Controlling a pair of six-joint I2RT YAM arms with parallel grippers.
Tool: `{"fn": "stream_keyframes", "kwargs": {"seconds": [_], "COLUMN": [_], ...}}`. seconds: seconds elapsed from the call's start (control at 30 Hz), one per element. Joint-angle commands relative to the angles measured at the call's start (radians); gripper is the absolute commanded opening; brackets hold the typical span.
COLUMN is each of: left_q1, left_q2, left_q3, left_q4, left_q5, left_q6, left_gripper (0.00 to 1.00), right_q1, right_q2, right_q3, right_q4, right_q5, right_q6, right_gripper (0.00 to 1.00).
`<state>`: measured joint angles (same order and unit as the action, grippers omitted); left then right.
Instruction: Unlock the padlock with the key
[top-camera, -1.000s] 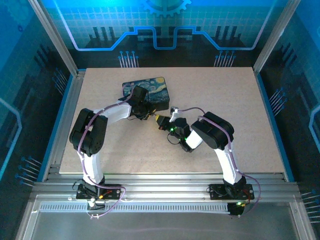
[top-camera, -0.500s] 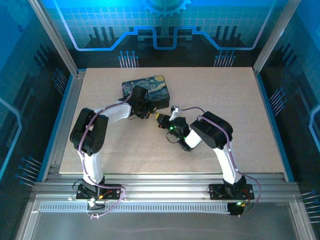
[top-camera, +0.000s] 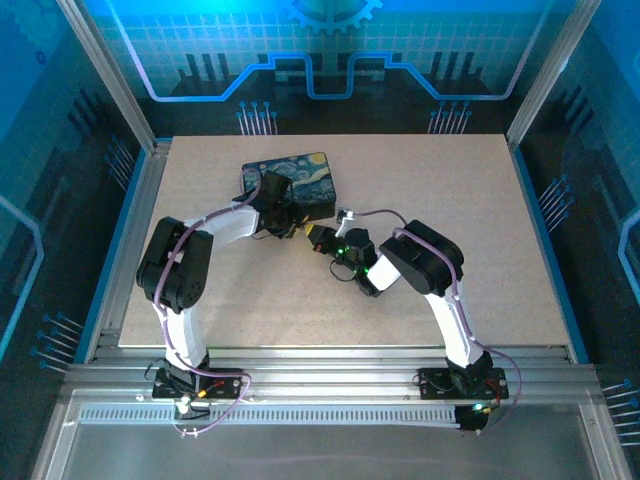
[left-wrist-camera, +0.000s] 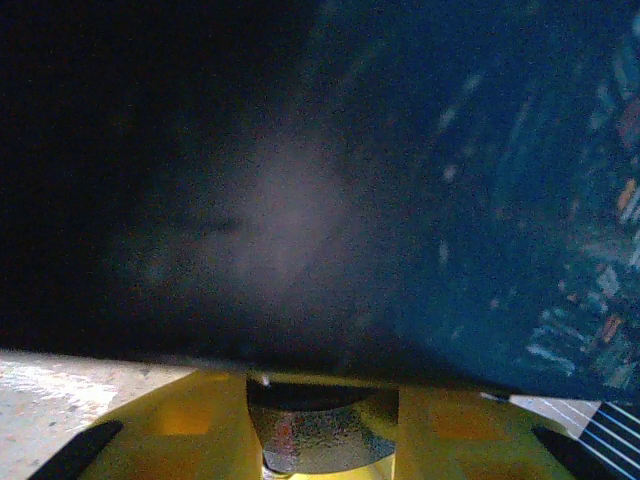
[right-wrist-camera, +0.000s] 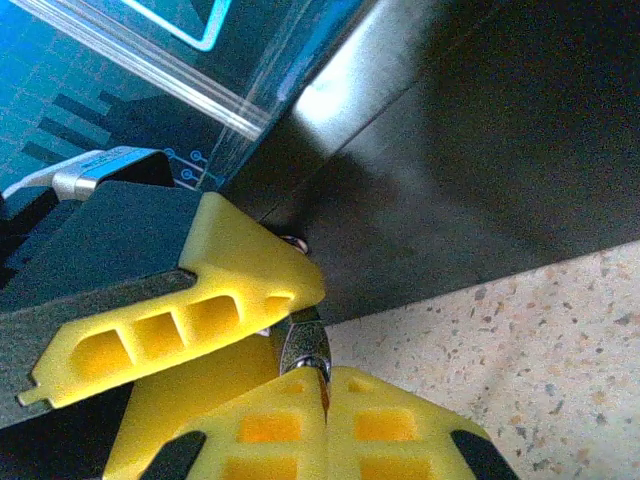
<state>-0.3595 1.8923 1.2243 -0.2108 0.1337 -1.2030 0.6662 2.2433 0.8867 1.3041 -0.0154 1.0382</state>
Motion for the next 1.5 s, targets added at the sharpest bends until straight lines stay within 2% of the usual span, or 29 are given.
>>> {"fn": "stream_keyframes", "kwargs": {"seconds": [0.0, 0.13, 0.27, 0.43, 0.6, 0.77, 0.83, 0.97, 1.03, 1.1, 1.27, 1.47], "left_q1": [-0.042, -0.041, -0.041, -0.038, -0.006, 0.008, 0.008, 0.008, 0.005, 0.004, 0.002, 0.003], "left_q2": [-0.050, -0.050, -0.055, -0.075, -0.090, -0.085, -0.082, -0.075, -0.073, -0.074, -0.073, -0.073], "left_q3": [-0.021, -0.025, -0.022, -0.033, -0.049, -0.049, -0.048, -0.042, -0.038, -0.036, -0.033, -0.037], "left_q4": [-0.045, -0.036, -0.021, -0.018, -0.063, -0.102, -0.103, -0.103, -0.107, -0.110, -0.102, -0.092], "left_q5": [0.174, 0.193, 0.223, 0.236, 0.205, 0.177, 0.178, 0.184, 0.187, 0.185, 0.188, 0.191], "left_q6": [-0.003, -0.011, -0.009, 0.000, 0.033, 0.069, 0.071, 0.076, 0.077, 0.079, 0.074, 0.070], "left_gripper": [0.03, 0.03, 0.02, 0.01, 0.00, 0.01, 0.00, 0.01, 0.00, 0.00, 0.00, 0.00], "right_q1": [-0.011, -0.012, -0.010, -0.012, -0.062, -0.127, -0.143, -0.132, -0.104, -0.078, -0.033, -0.032], "right_q2": [-0.033, -0.033, -0.030, -0.028, -0.108, -0.220, -0.273, -0.368, -0.401, -0.407, -0.362, -0.310], "right_q3": [0.052, 0.055, 0.110, 0.118, -0.016, -0.161, -0.206, -0.202, -0.151, -0.105, -0.016, 0.007], "right_q4": [-0.070, -0.025, -0.095, -0.084, -0.116, -0.201, -0.230, -0.414, -0.559, -0.622, -0.649, -0.585], "right_q5": [-0.041, -0.057, -0.121, -0.174, -0.212, -0.265, -0.272, -0.292, -0.295, -0.306, -0.311, -0.276], "right_q6": [0.099, 0.152, 0.148, 0.152, 0.089, -0.030, -0.081, -0.249, -0.350, -0.398, -0.403, -0.353], "right_gripper": [0.00, 0.03, 0.06, 0.21, 0.37, 0.45, 0.44, 0.24, 0.22, 0.22, 0.19, 0.16]}}
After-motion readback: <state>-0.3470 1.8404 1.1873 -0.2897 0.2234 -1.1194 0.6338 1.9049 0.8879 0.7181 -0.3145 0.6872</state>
